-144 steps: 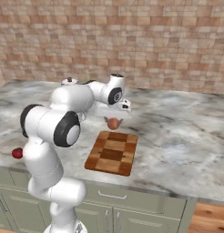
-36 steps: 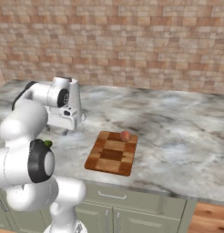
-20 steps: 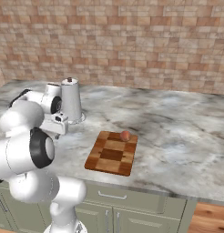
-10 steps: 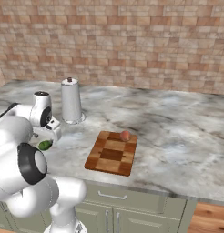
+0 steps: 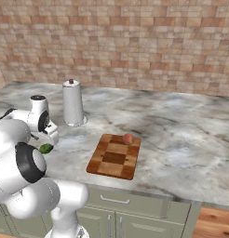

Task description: Place the avocado, onion, tomato, and bell pepper on the cutting board.

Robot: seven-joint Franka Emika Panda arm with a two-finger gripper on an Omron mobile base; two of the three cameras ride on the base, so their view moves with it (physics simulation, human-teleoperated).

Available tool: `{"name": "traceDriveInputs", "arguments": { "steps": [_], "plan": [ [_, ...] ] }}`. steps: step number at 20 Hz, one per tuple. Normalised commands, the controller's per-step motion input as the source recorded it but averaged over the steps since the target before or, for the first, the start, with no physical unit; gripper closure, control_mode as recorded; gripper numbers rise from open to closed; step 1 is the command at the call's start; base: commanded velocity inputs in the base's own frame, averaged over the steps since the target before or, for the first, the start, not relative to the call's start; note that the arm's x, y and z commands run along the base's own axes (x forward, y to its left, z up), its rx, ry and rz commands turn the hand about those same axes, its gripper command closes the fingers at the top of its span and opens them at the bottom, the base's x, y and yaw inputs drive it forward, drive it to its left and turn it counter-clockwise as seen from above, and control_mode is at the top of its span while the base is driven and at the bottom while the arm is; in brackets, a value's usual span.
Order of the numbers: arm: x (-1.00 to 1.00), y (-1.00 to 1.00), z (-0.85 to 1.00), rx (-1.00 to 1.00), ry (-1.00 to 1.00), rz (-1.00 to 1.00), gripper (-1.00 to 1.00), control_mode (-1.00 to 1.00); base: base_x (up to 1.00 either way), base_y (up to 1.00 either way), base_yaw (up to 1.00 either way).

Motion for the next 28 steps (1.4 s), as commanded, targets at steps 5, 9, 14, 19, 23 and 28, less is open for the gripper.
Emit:
{"name": "traceDriveInputs", "arguments": {
  "steps": [5, 9, 14, 19, 23, 28],
  "plan": [
    [0.15, 0.28, 0.0, -0.08, 0.05, -0.09, -1.0, -1.0, 0.0, 0.0, 0.0],
    [0.1, 0.04, 0.0, -0.06, 0.08, -0.02, -1.0, -1.0, 0.0, 0.0, 0.0],
    [0.14, -0.02, -0.01, 0.0, 0.06, 0.01, -1.0, -1.0, 0.0, 0.0, 0.0],
    [0.18, -0.02, -0.02, 0.0, 0.05, 0.03, -1.0, -1.0, 0.0, 0.0, 0.0],
    [0.12, 0.0, -0.16, 0.0, 0.05, 0.02, -1.0, -1.0, 0.0, 0.0, 0.0],
    [0.04, 0.0, -0.31, 0.0, 0.02, 0.01, -1.0, -1.0, 0.0, 0.0, 0.0]
  ]
}}
